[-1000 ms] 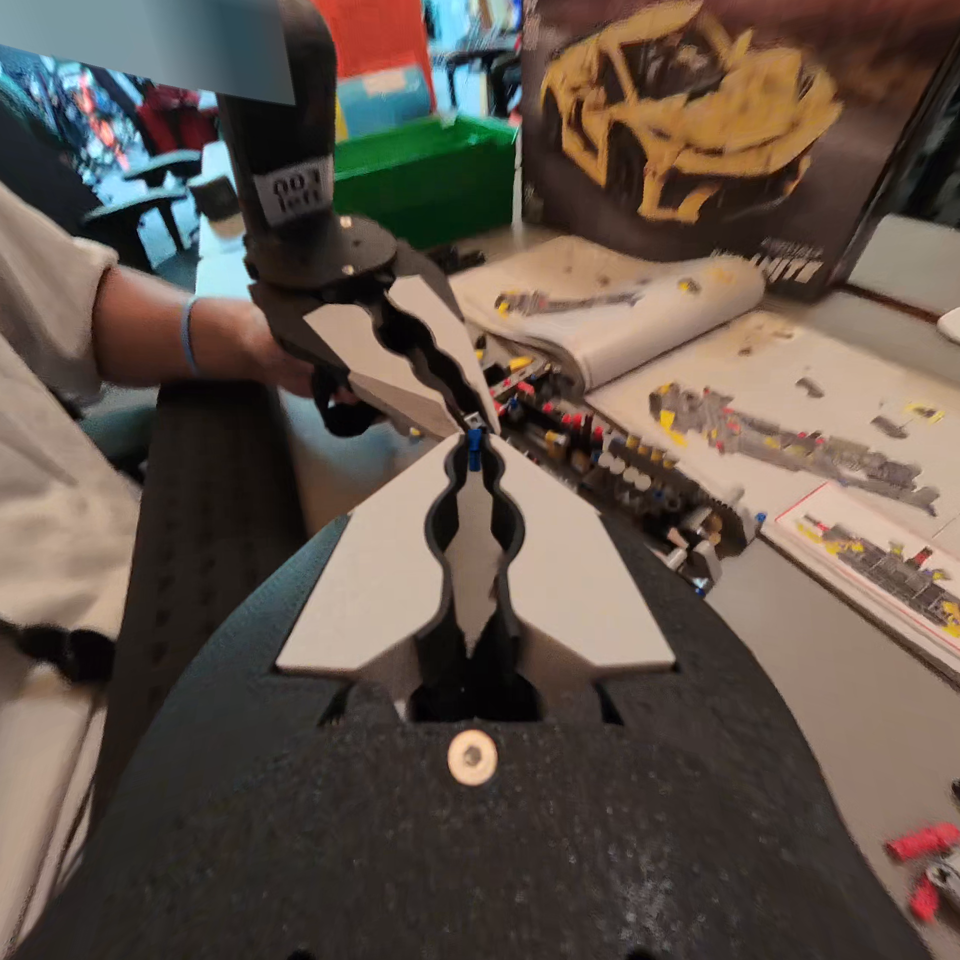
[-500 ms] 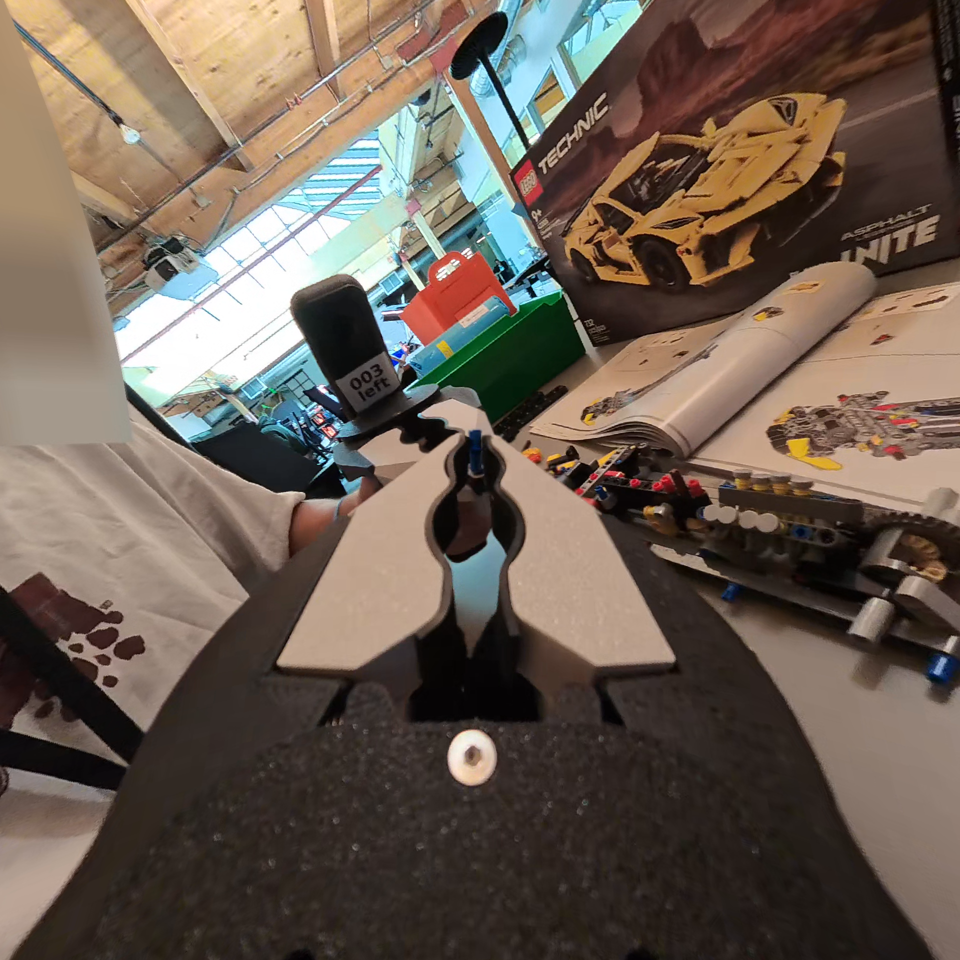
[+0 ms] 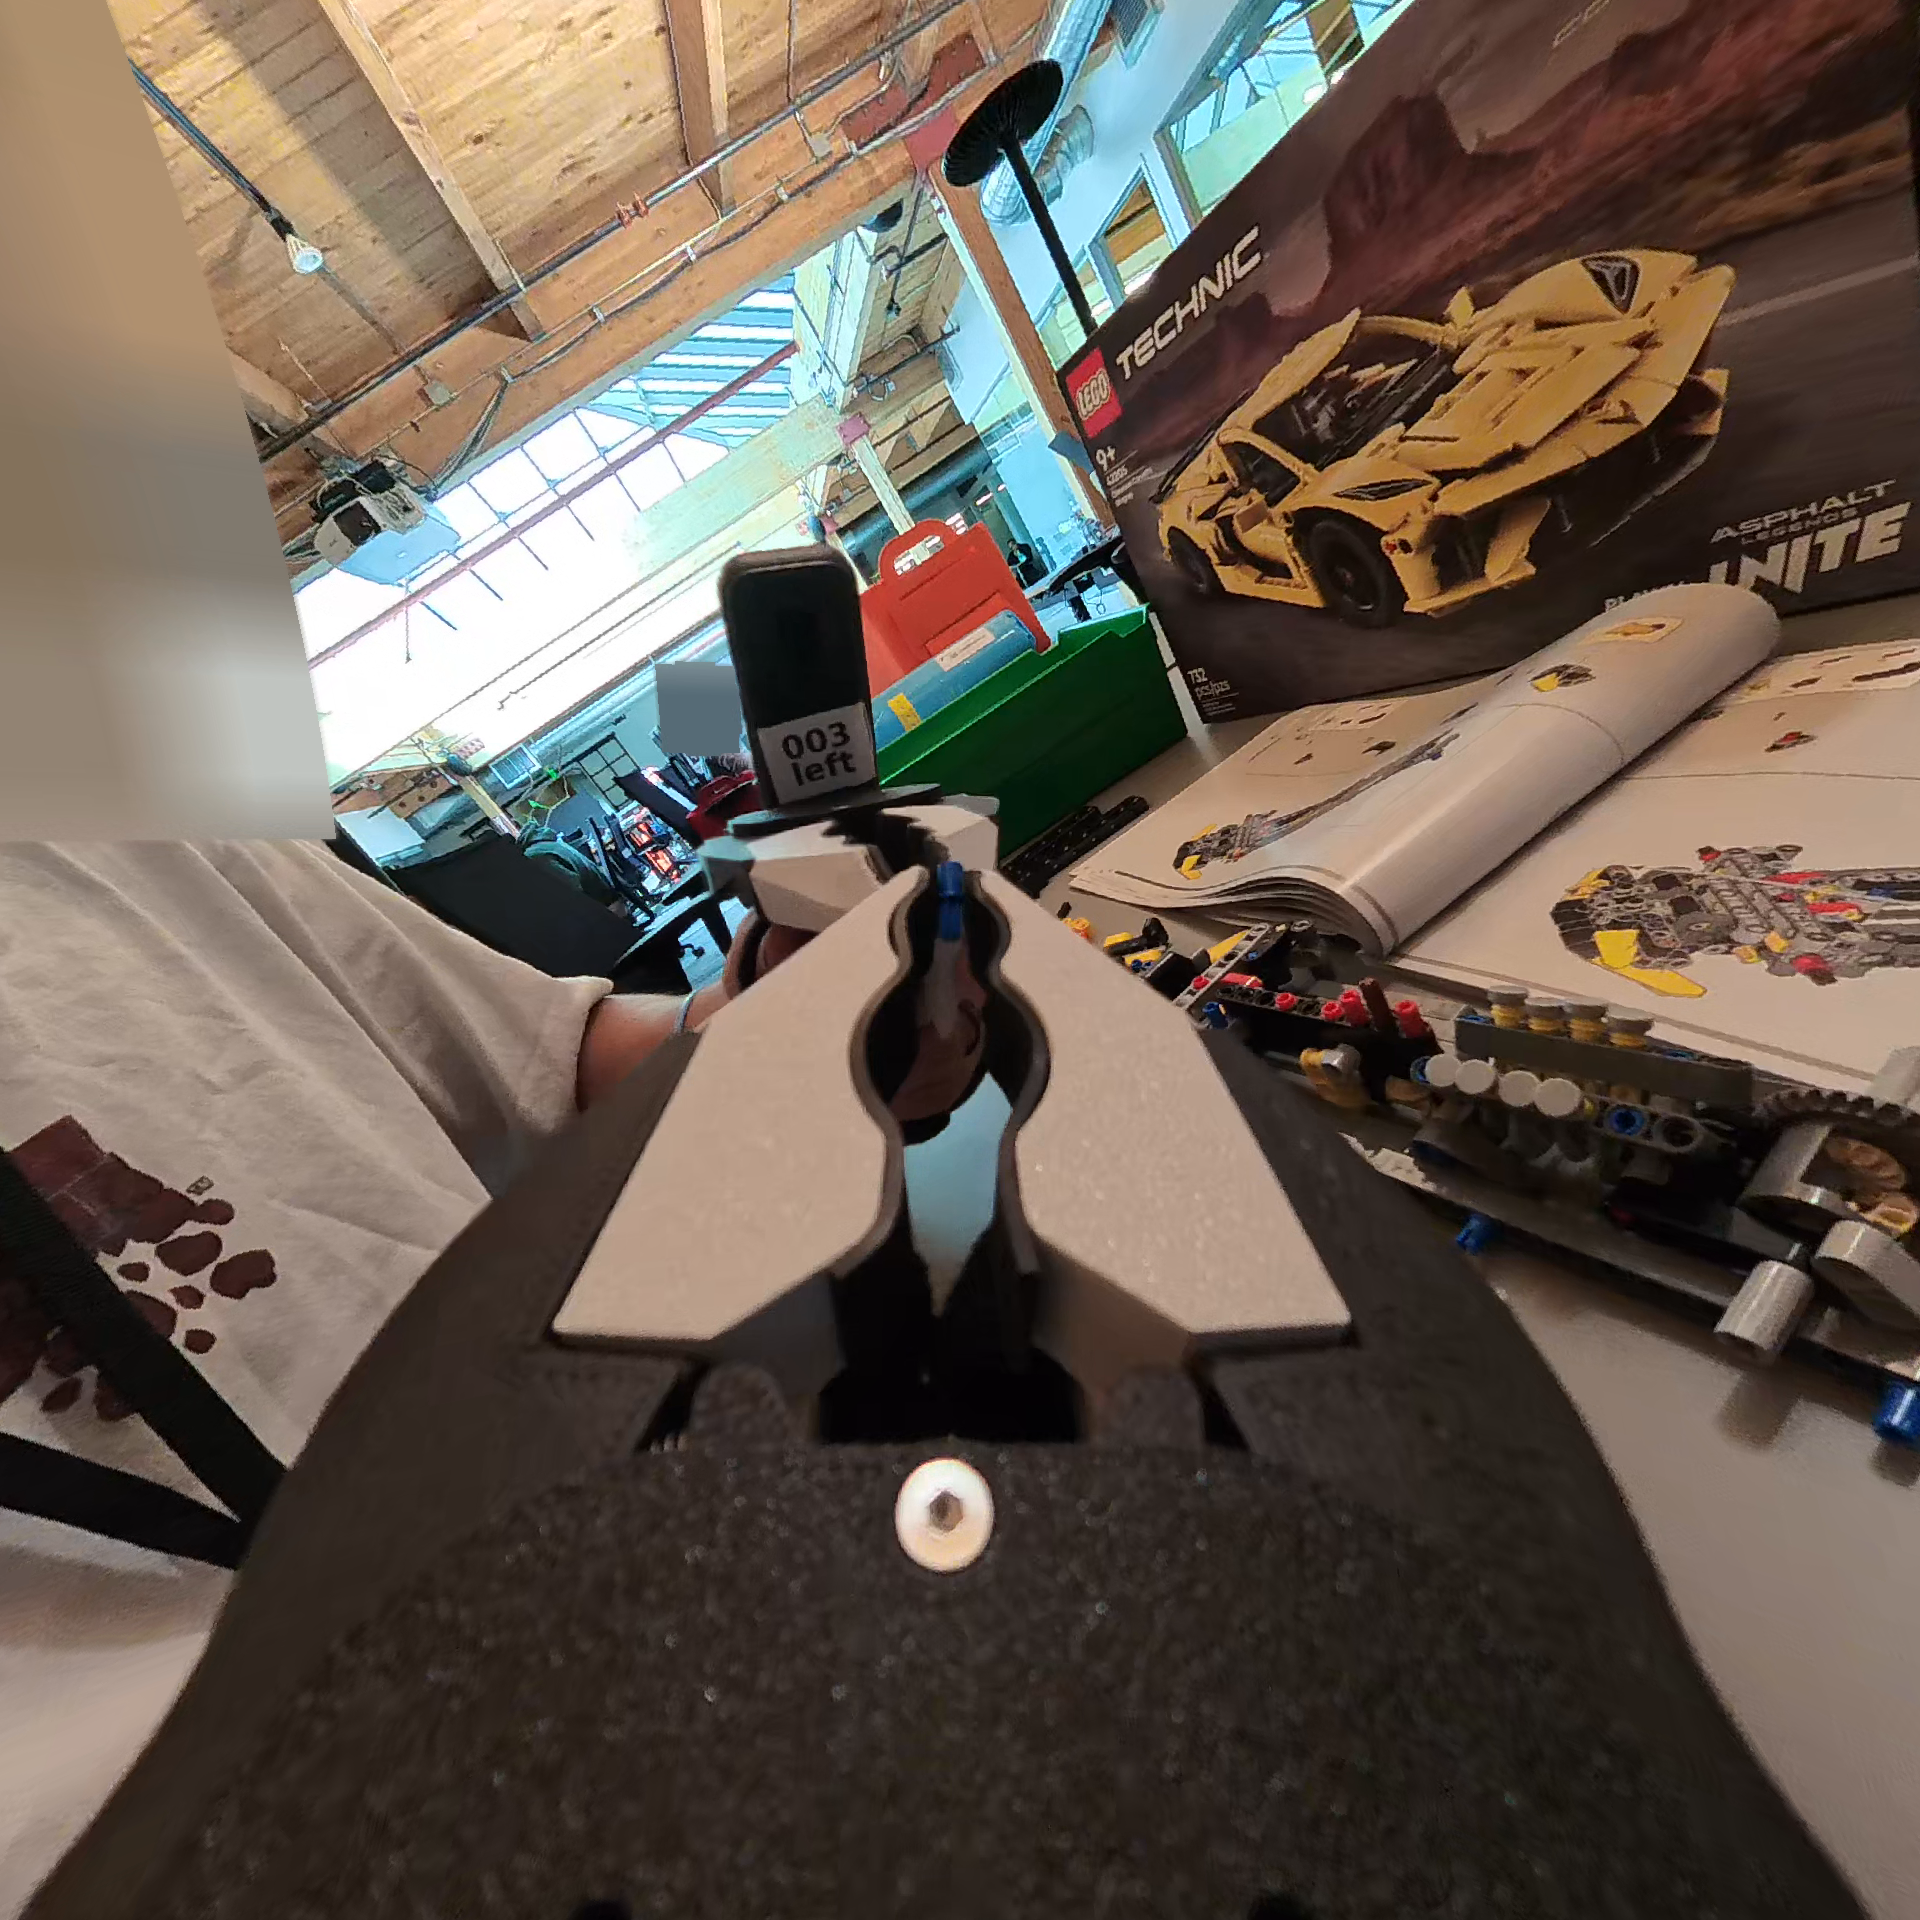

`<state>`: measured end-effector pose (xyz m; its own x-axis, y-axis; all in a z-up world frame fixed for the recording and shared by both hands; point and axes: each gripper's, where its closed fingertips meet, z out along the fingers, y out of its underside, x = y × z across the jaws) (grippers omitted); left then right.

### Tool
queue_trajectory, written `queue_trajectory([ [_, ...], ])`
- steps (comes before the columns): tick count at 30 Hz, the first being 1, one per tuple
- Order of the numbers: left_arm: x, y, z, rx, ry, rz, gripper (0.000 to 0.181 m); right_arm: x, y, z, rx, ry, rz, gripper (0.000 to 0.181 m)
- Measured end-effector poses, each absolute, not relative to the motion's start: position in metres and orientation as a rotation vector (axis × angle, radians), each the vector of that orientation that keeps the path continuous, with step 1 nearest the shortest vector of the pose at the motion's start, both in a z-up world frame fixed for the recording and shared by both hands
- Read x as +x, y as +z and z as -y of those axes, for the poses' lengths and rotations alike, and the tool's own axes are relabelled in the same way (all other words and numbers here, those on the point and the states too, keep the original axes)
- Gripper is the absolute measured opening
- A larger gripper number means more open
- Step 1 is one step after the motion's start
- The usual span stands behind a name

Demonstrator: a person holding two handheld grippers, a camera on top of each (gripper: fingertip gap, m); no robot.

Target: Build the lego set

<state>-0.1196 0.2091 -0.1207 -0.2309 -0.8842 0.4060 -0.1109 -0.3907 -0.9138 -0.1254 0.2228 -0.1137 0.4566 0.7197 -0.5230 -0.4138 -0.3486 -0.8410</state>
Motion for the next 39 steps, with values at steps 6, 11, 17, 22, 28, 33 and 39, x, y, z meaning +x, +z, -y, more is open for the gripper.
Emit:
queue_trajectory([
  [6, -0.121, -0.125, -0.216, -1.423, -1.586, -1.251, 0.007, -0.126, -0.114, -0.221, -1.529, 1.198, 0.300, 0.004],
  [11, -0.121, -0.123, -0.218, -1.417, -1.586, -1.238, 0.007, -0.128, -0.117, -0.221, -1.549, 1.158, 0.324, 0.003],
  [17, -0.121, -0.126, -0.218, -1.421, -1.562, -1.252, 0.007, -0.128, -0.122, -0.222, -1.571, 1.097, 0.355, 0.003],
  [22, -0.121, -0.125, -0.221, -1.409, -1.523, -1.251, 0.007, -0.129, -0.131, -0.222, -1.626, 1.039, 0.401, 0.004],
  [28, -0.125, -0.126, -0.226, -1.418, -1.494, -1.285, 0.007, -0.129, -0.133, -0.225, -1.632, 0.899, 0.447, 0.003],
  [33, -0.122, -0.135, -0.216, -1.427, -1.493, -1.350, 0.007, -0.134, -0.140, -0.224, -1.657, 0.805, 0.515, 0.003],
  [39, -0.130, -0.125, -0.235, -1.431, -1.476, -1.289, 0.007, -0.131, -0.139, -0.225, -1.643, 0.747, 0.520, 0.003],
])
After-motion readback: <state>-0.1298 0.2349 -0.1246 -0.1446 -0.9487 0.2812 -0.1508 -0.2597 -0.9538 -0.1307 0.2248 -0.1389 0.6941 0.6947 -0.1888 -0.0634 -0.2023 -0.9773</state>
